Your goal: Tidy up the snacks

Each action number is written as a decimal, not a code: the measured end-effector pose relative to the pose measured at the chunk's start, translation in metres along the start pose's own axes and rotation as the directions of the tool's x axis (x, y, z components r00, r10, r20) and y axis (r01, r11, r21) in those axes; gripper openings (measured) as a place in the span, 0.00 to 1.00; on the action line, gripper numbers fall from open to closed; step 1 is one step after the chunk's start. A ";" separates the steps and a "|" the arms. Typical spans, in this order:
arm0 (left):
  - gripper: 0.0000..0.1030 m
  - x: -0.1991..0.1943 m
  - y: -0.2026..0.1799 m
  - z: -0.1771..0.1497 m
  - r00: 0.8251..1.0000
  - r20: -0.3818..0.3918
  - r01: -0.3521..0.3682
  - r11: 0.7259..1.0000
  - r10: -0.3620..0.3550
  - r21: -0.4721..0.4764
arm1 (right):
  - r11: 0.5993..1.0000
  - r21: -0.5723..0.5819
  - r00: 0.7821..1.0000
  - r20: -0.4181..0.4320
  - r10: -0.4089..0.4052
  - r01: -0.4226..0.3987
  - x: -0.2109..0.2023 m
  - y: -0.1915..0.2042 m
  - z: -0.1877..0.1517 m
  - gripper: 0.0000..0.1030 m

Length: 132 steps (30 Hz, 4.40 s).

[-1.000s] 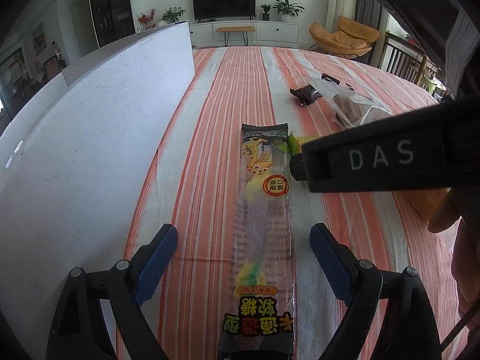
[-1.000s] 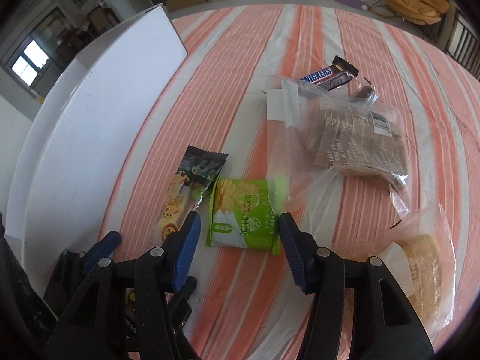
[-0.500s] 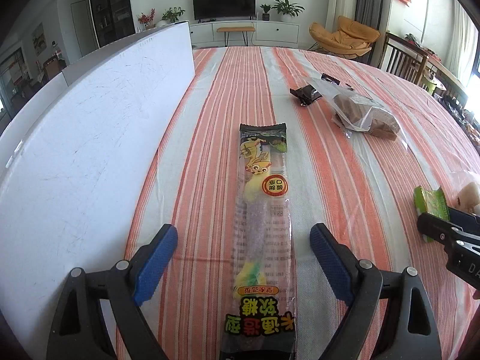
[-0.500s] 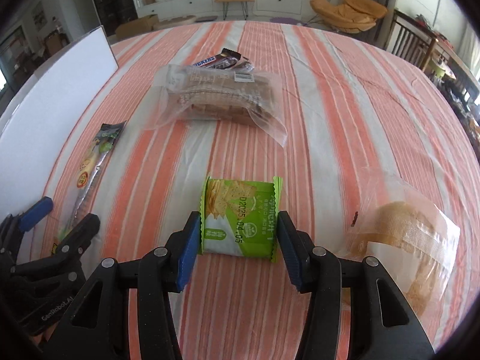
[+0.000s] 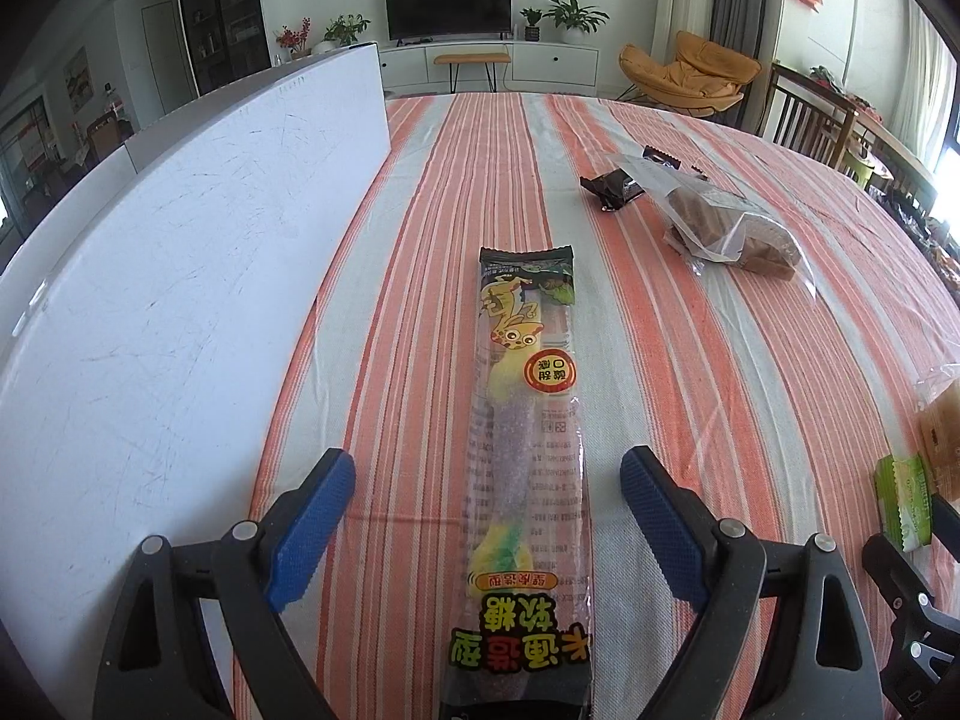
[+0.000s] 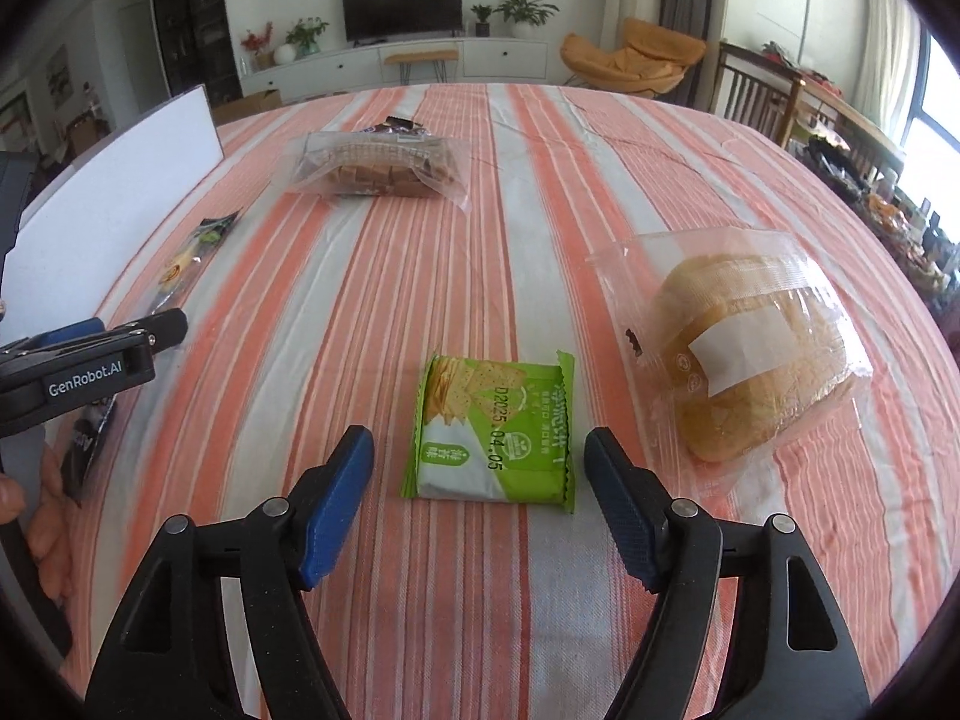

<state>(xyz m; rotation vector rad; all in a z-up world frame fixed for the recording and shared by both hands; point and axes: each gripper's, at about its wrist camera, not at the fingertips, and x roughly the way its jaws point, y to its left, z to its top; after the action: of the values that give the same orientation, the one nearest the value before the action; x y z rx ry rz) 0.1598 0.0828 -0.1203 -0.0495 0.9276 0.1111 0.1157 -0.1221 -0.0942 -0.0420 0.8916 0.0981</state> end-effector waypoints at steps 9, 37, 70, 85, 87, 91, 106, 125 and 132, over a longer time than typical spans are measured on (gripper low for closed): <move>0.87 0.000 0.000 0.000 1.000 0.000 0.000 1.000 0.000 0.001 | 1.000 0.000 1.000 0.000 -0.004 0.004 -0.002 -0.001 -0.004 0.79; 0.87 -0.001 0.000 0.000 1.000 0.000 0.001 1.000 -0.001 0.001 | 1.000 0.000 1.000 0.001 -0.004 0.004 -0.001 -0.002 -0.004 0.79; 0.16 -0.052 -0.002 -0.036 0.962 -0.099 0.264 0.962 -0.256 0.075 | 0.898 0.355 0.961 0.005 0.277 -0.260 -0.009 -0.051 0.009 0.79; 0.16 -0.116 0.015 -0.025 0.915 -0.013 0.403 0.915 -0.403 0.019 | 0.937 0.277 0.968 -0.067 0.241 -0.214 -0.028 -0.022 0.021 0.50; 0.16 -0.133 0.022 -0.023 0.891 -0.006 0.454 0.891 -0.454 -0.004 | 0.925 0.291 0.962 -0.045 0.268 -0.244 -0.038 -0.018 0.023 0.50; 0.16 -0.182 0.050 -0.015 0.835 0.043 0.551 0.833 -0.549 -0.057 | 0.912 0.254 0.943 0.005 0.332 -0.322 -0.068 0.008 0.041 0.50; 0.20 -0.213 0.263 -0.018 0.981 0.189 0.100 0.948 -0.043 -0.301 | 0.722 -0.116 0.731 -0.081 0.677 -0.682 -0.135 0.246 0.102 0.51; 0.97 -0.181 0.069 -0.020 0.927 0.119 0.352 0.935 -0.355 0.047 | 0.999 -0.037 0.999 -0.033 -0.010 0.009 -0.018 0.034 0.000 0.66; 0.97 -0.115 -0.046 -0.019 0.929 -0.020 0.367 0.915 -0.369 0.165 | 0.995 0.084 0.998 -0.035 -0.055 0.058 -0.017 -0.017 -0.008 0.66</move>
<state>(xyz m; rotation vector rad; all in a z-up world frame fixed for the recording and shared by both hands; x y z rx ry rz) 0.0816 0.0270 -0.0394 -0.0680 0.8984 -0.3173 0.1007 -0.1410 -0.0861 0.0104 0.9260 0.0065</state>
